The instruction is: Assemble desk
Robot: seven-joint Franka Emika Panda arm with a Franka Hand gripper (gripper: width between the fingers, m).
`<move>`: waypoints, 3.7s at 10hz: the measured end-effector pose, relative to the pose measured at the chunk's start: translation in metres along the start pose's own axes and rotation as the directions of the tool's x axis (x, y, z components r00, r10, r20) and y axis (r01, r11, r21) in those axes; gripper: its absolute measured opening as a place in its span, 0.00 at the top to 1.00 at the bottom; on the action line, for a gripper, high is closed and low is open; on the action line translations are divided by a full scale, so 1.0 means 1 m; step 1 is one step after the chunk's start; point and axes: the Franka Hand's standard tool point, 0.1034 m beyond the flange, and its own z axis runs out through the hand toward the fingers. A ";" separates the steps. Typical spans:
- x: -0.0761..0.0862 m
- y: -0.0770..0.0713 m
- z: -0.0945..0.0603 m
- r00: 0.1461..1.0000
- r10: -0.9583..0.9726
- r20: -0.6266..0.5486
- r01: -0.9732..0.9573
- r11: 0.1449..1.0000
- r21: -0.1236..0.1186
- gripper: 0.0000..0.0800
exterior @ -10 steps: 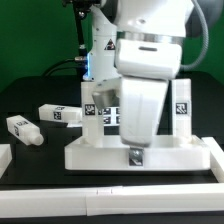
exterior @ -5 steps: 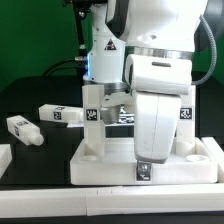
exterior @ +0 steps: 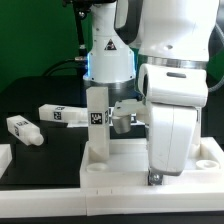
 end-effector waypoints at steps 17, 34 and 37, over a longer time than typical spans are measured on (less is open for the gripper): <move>-0.094 0.002 -0.091 0.987 0.128 0.100 -0.143 0.977 0.156 0.19; -0.228 -0.167 -0.058 0.786 0.615 0.070 -0.607 0.745 0.276 0.19; -0.229 -0.166 -0.054 0.782 0.620 0.071 -0.613 0.742 0.272 0.19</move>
Offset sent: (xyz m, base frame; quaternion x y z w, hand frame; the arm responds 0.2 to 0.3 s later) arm 0.0000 0.0000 0.0000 0.0000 0.0000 0.0000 1.0000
